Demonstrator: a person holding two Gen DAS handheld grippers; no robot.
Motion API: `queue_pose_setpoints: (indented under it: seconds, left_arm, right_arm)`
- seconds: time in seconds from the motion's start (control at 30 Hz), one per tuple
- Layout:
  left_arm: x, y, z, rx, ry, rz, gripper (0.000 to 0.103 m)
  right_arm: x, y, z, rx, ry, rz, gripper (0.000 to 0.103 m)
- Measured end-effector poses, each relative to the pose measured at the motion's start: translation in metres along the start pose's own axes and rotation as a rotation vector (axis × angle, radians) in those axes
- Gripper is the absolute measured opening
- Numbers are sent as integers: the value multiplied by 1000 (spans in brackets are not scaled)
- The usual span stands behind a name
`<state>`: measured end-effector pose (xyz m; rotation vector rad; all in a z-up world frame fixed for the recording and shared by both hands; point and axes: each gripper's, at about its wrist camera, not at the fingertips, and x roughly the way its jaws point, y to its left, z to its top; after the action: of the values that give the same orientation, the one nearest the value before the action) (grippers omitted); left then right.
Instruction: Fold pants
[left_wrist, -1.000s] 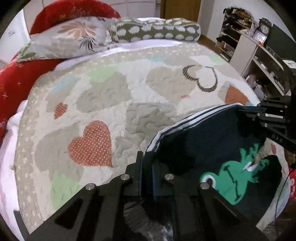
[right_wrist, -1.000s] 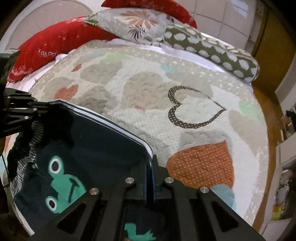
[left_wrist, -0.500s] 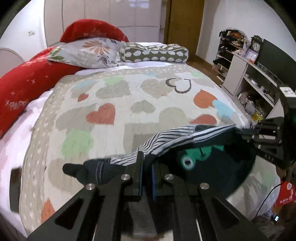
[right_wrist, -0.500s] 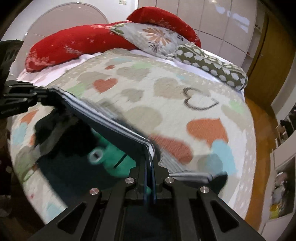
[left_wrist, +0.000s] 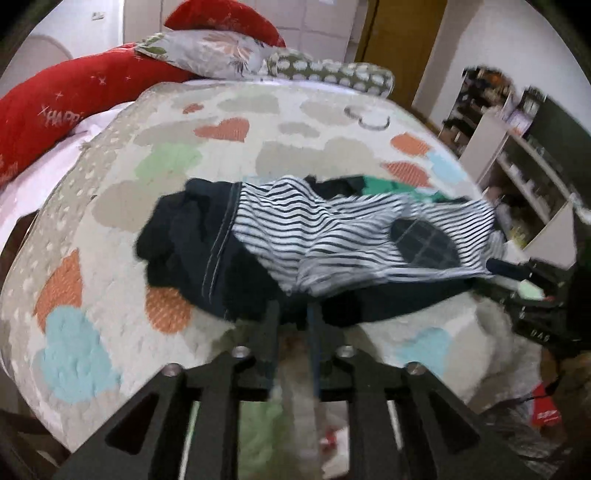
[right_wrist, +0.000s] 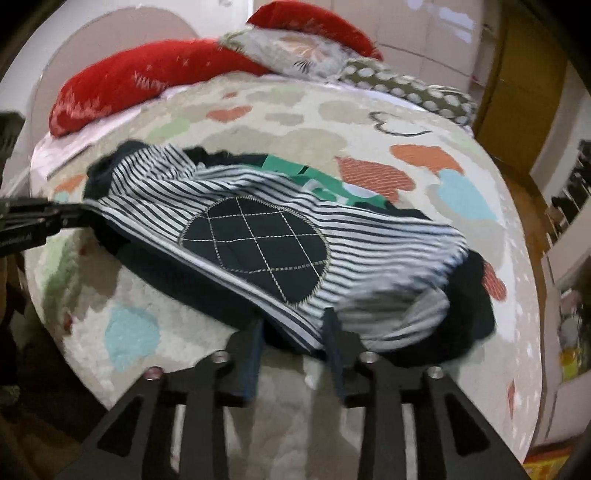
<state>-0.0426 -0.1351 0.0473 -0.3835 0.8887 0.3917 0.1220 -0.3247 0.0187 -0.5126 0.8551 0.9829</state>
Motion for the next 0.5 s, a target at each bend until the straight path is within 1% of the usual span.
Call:
queue_pose_setpoints:
  seconds: [0.07, 0.1, 0.2, 0.27, 0.3, 0.4, 0.43, 0.5]
  left_arm:
    - [-19, 7, -2, -35, -40, -7, 52]
    - [-28, 12, -2, -57, -60, -11, 55]
    - [-42, 22, 6, -112, -93, -18, 57]
    - [-41, 29, 17, -155, -96, -31, 58]
    - [-33, 30, 26, -173, -83, -28, 58]
    - [-6, 32, 41, -183, -54, 1, 59]
    - [12, 37, 44, -199, -28, 19, 59]
    - [43, 47, 43, -227, 17, 101, 59]
  right_arm:
    - [-17, -5, -8, 50, -41, -3, 59]
    - [-25, -8, -13, 77, -60, -1, 60]
    - [-45, -21, -28, 161, -97, -2, 61]
    - [-53, -32, -38, 225, -113, -8, 62]
    - [-54, -38, -41, 254, -116, -12, 62]
    - [-52, -57, -46, 325, -116, -31, 62]
    - [-51, -61, -45, 343, -116, -35, 62]
    - [-51, -69, -44, 384, -121, -31, 62]
